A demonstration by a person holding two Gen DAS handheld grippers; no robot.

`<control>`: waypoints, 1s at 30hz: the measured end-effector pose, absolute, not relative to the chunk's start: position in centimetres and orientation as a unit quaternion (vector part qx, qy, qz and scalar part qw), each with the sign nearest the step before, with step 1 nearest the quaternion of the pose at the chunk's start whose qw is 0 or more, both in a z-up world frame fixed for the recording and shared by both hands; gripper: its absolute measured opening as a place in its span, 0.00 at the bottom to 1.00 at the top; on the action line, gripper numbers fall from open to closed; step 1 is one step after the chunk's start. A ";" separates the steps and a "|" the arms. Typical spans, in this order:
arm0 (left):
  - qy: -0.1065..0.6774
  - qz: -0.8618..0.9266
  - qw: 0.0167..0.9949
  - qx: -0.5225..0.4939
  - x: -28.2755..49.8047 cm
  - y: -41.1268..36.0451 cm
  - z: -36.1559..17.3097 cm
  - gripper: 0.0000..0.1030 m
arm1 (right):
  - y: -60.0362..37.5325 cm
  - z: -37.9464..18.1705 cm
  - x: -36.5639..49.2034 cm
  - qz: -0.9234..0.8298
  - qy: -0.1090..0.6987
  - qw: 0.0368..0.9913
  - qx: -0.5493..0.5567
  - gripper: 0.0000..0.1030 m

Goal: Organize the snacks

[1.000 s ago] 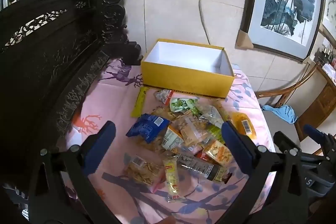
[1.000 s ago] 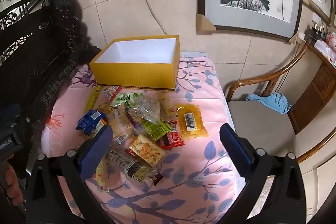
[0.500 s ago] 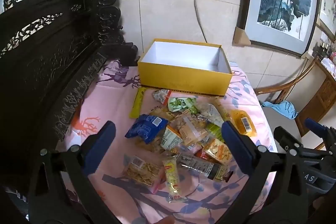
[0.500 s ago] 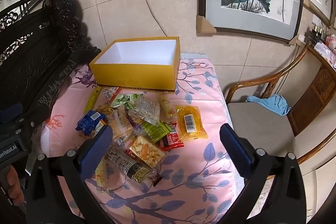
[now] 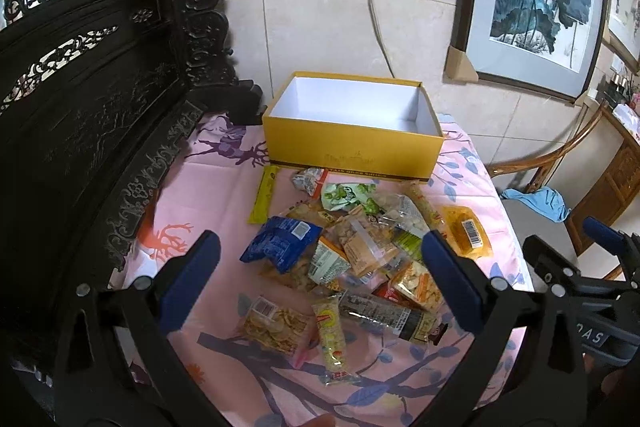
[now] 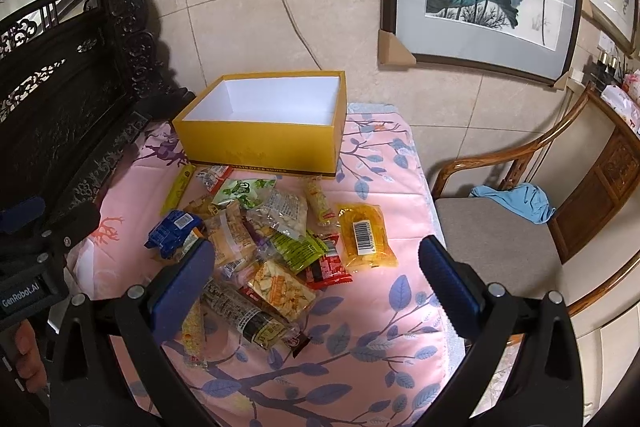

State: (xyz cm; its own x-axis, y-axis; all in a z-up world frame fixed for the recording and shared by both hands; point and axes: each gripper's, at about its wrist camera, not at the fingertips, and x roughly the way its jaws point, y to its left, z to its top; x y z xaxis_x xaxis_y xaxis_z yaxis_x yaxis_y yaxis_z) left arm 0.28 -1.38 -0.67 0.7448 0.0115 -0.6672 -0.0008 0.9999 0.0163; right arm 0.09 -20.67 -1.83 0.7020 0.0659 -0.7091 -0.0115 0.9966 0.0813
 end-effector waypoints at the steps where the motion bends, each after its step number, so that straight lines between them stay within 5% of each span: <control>1: 0.356 0.003 0.934 0.008 0.3 -1.4 -0.7 0.98 | -20.7 -1.8 0.1 0.022 0.384 0.922 0.038 0.99; 30: 0.357 -0.020 0.934 0.006 0.1 -1.7 -0.9 0.98 | -20.4 -2.1 0.1 0.027 0.385 0.922 0.035 0.99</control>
State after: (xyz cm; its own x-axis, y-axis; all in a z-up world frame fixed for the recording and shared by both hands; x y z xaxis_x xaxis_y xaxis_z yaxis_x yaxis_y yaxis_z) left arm 0.09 -1.66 -0.87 0.7440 -0.0332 -0.6674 0.0418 0.9991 -0.0032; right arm 0.07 -20.44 -2.07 0.7028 0.0767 -0.7073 -0.0222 0.9961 0.0859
